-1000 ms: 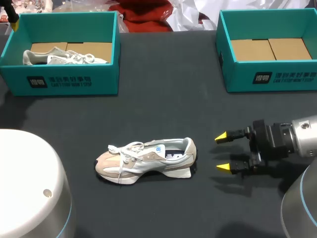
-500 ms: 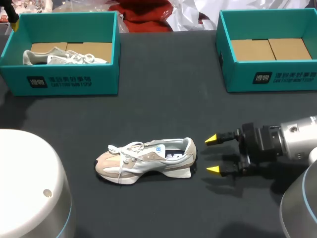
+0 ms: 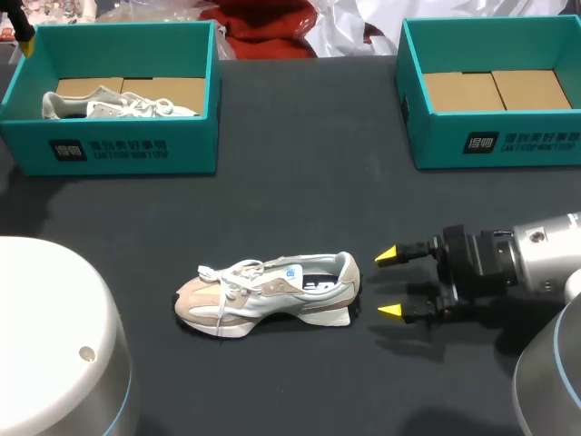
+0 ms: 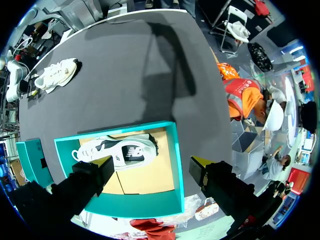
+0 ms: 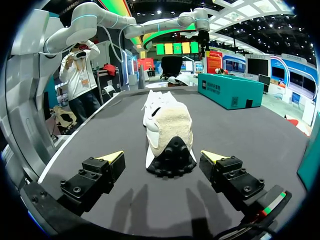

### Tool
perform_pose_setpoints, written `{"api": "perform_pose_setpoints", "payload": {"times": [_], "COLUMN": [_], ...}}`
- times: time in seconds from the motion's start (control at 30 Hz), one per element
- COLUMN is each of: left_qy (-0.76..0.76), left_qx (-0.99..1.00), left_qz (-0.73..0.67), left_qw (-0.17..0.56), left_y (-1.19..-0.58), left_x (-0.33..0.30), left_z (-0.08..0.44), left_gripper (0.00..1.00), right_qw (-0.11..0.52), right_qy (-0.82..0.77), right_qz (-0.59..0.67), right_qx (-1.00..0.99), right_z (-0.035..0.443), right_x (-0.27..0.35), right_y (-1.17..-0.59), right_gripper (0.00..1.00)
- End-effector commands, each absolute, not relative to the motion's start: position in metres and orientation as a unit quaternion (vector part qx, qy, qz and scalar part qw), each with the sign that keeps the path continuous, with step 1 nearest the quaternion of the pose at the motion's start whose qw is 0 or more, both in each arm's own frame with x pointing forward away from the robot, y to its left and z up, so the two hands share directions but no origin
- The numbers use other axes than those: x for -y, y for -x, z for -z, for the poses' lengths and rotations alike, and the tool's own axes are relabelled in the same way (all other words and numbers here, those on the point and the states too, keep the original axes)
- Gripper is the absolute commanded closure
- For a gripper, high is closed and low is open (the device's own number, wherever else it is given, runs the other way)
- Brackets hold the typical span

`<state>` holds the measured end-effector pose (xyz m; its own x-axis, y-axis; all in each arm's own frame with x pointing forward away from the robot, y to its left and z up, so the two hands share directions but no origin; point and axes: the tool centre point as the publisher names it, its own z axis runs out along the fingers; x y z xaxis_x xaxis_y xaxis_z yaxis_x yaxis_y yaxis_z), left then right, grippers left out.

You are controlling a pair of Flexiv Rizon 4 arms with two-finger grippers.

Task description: Take the shoe out of the shoebox, open the shoe tongue, remove and reinsert the insole, then place the shoe into the shoebox

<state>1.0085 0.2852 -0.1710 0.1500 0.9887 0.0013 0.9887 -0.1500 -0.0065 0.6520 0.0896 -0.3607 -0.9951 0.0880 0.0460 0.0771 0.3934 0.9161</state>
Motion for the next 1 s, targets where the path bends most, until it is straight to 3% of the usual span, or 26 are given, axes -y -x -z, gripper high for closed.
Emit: {"api": "perform_pose_setpoints", "payload": {"times": [0.03, 1.0], "left_qy": [0.759, 0.759], "left_qx": [0.651, 0.651], "left_qz": [-0.001, -0.001], "left_qw": [0.004, 0.004], "left_y": [-1.008, -1.008], "left_x": [-0.286, -0.286], "left_z": [0.171, 0.171], "left_gripper": [0.00, 0.00], "right_qw": [0.007, 0.008], "right_qy": [-0.050, -0.046], "right_qz": [-0.548, -0.570], "right_qx": [-0.835, -0.820], "right_z": [0.361, 0.390], "right_x": [-0.091, -0.114], "right_y": [-0.651, -0.671], "right_gripper": [0.00, 0.00]}}
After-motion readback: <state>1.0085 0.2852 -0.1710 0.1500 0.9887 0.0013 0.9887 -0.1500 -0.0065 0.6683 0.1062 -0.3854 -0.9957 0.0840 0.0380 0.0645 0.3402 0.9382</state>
